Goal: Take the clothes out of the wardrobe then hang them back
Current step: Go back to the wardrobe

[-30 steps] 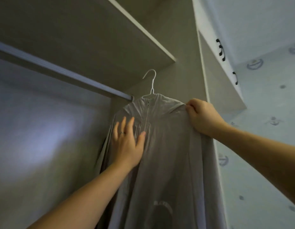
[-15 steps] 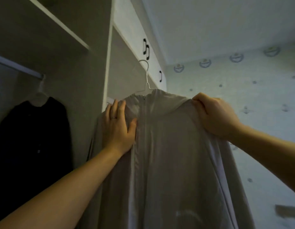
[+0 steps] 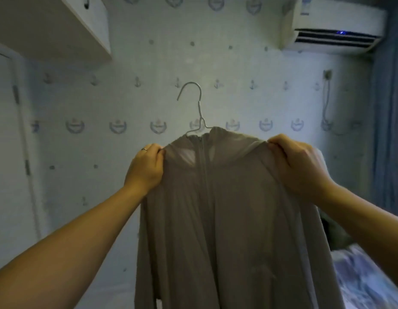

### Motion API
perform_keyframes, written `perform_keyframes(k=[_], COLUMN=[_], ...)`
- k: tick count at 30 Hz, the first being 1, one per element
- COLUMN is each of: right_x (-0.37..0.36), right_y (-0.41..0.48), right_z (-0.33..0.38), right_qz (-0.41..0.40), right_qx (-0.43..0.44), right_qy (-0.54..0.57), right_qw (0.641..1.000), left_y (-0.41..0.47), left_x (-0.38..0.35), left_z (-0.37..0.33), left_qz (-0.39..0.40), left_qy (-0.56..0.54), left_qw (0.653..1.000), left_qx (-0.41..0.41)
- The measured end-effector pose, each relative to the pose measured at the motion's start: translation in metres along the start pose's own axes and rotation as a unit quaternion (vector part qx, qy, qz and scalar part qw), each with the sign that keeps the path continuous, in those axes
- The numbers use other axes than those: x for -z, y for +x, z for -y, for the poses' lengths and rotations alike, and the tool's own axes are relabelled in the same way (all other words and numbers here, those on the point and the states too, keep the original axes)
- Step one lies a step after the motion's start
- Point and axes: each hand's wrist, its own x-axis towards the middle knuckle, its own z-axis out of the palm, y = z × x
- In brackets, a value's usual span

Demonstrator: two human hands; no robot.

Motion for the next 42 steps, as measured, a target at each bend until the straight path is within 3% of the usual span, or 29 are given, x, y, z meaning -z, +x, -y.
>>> perform_keyframes(k=[8, 15, 27, 35, 42], right_x=[-0.043, -0.101, -0.191, -0.204, -0.203], right_y=[-0.111, -0.155, -0.209, -0.225, -0.247], right_z=[-0.073, -0.11, -0.169, -0.22, -0.313], right_qz=[0.133, 0.268, 0.244, 0.202, 0.161], right_qx=[-0.111, -0.283, -0.474, -0.533, -0.546], right_qy=[-0.05, 0.016, -0.018, -0.071, -0.097], right_qw=[0.984, 0.921, 0.846, 0.819, 0.816], left_y=[-0.052, -0.04, 0.014, 0.031, 0.046], left_x=[-0.171, -0.296, -0.476, -0.568, -0.67], left_z=[0.019, 0.05, 0.051, -0.002, -0.068], left_qz=[0.081, 0.136, 0.218, 0.253, 0.282], left_qy=[-0.049, -0.078, -0.117, -0.14, -0.218], left_qw=[0.996, 0.987, 0.964, 0.952, 0.929], left_qx=[-0.004, -0.044, -0.094, -0.097, -0.102])
